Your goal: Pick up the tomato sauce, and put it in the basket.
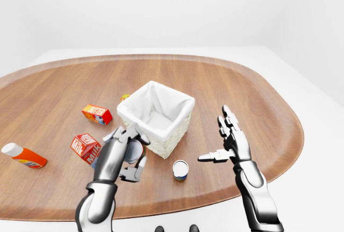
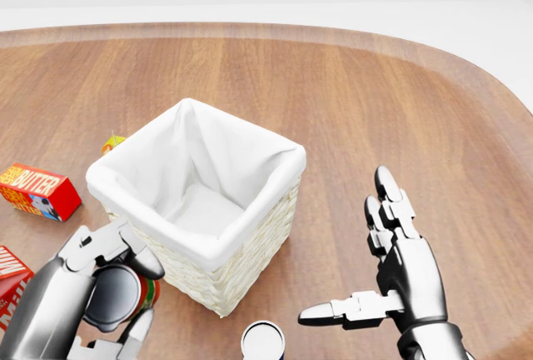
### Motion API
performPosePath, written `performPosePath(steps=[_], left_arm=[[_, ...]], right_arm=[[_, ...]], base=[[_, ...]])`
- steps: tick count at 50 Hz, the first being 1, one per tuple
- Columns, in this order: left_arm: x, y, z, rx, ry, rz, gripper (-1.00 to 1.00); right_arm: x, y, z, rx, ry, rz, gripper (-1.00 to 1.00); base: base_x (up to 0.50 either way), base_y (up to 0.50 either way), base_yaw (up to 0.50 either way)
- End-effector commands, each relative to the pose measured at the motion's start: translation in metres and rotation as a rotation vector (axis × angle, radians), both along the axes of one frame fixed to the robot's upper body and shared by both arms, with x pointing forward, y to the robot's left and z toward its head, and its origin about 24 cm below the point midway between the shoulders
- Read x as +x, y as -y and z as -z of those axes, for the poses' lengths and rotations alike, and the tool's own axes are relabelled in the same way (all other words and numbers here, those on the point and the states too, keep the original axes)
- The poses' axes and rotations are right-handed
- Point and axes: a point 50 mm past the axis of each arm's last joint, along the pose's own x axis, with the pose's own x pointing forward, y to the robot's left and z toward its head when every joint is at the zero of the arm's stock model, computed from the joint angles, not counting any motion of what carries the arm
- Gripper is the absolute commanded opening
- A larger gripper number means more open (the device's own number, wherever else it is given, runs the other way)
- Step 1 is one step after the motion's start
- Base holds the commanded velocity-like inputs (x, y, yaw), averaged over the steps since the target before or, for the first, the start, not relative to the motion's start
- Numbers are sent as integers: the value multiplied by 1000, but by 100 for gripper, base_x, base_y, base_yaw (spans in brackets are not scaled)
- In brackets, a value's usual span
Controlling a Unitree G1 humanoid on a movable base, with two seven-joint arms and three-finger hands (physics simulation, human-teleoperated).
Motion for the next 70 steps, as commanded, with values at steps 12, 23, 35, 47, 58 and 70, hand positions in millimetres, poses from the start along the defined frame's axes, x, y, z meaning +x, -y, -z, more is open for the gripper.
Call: performPosePath(steps=[12,23,35,47,58,70], left_arm=[[-8,7,-33,15,139,43,-100],[-12,8,-41,37,161,49,-100],[-17,9,-50,67,190,61,-100],[-14,12,-58,100,223,79,-100],[-8,13,-70,150,267,100,-100],[9,17,-81,213,308,125,-100]], right_arm=[[2,1,-2,2,7,4,100],[1,0,-1,0,4,4,100],[1,0,1,-1,-4,2,100],[0,0,2,-3,-6,0,100],[1,0,2,-1,-6,3,100],[0,0,2,-3,-6,2,100]], base=[[0,0,0],[0,0,0],[0,0,0],[0,0,0],[0,0,0],[0,0,0]])
